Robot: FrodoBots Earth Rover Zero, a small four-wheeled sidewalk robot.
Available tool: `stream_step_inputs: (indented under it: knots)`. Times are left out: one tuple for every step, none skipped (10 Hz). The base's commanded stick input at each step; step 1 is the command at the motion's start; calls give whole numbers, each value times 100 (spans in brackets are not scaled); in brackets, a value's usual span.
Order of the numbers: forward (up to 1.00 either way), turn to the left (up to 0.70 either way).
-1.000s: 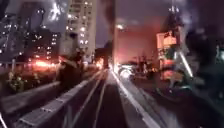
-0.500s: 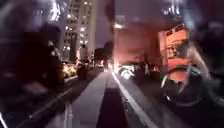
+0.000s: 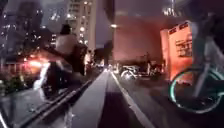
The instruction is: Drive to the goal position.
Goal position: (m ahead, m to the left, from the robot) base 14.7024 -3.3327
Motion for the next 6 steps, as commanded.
stream_step_inputs:
  knots:
    - [45, 0]
    - [45, 0]
    - [45, 0]
    - [45, 0]
    - [45, 0]
    - [45, 0]
